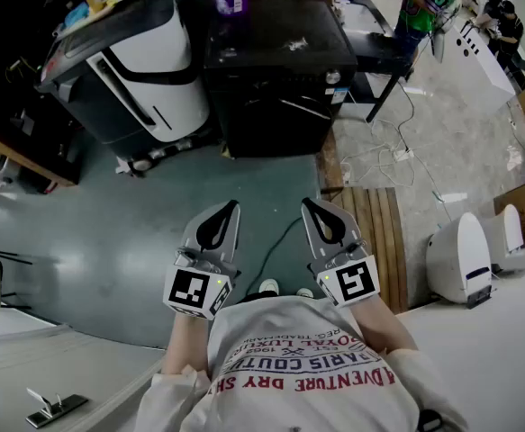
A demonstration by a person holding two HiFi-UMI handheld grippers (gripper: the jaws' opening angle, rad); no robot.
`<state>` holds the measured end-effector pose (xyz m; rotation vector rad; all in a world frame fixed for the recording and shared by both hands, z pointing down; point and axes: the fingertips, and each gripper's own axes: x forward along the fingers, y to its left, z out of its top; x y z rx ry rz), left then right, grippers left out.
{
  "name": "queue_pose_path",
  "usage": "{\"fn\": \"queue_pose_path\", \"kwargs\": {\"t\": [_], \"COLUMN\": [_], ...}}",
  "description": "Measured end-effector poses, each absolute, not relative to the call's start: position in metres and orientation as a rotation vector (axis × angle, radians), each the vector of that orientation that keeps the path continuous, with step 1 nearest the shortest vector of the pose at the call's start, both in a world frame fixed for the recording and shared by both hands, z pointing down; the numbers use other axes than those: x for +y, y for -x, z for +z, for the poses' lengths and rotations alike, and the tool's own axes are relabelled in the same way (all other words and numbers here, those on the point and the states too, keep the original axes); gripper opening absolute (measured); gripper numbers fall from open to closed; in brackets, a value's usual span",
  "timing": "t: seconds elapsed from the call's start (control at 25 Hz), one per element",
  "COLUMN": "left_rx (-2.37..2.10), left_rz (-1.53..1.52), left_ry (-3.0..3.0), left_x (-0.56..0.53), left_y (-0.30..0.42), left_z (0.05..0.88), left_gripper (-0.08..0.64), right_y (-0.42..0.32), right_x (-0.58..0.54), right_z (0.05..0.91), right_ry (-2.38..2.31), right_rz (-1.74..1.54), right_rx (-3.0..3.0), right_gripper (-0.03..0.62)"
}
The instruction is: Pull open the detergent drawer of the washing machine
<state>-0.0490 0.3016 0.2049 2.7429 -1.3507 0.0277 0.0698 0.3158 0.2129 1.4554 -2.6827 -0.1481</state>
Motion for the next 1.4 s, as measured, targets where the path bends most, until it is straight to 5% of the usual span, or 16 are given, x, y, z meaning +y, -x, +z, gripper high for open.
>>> {"fn": "queue_pose_path", "kwargs": {"t": [0.64, 0.68, 0.76, 0.8, 1.4], "left_rx": [-1.33, -1.329, -1.321, -1.315, -1.356], "left_rz": [-0.05, -0.076, -0.108, -0.112, -0.053], "left_ry": [-2.729, -2.72, -2.696, -2.687, -2.594], "left_x": [0.295, 0.293, 0.287, 0.285, 0.213], "left_y": [0.049, 0.052, 0.059, 0.063, 0.087], "left_z": [0.199, 0.199, 0.2, 0.202, 0.244], "left_gripper": [0.003, 0.013, 0.237, 0.294, 0.295], "right_y": [-0.072, -0.07, -0.067, -0.065, -0.056], "right_x": [0.307, 0.305, 0.302, 0.3, 0.225], "right_z": [0.209, 0.209, 0.211, 0.212, 0.248], "right_ry": [-1.518, -1.526, -1.534, -1.535, -1.481], "right_rz": [-0.133, -0.125, -0.114, -0.11, -0.06], "right_rx": [-2.677, -2.679, -2.674, -2.669, -2.647], "right_gripper": [0.0, 0.0, 0.001, 0.001, 0.0]}}
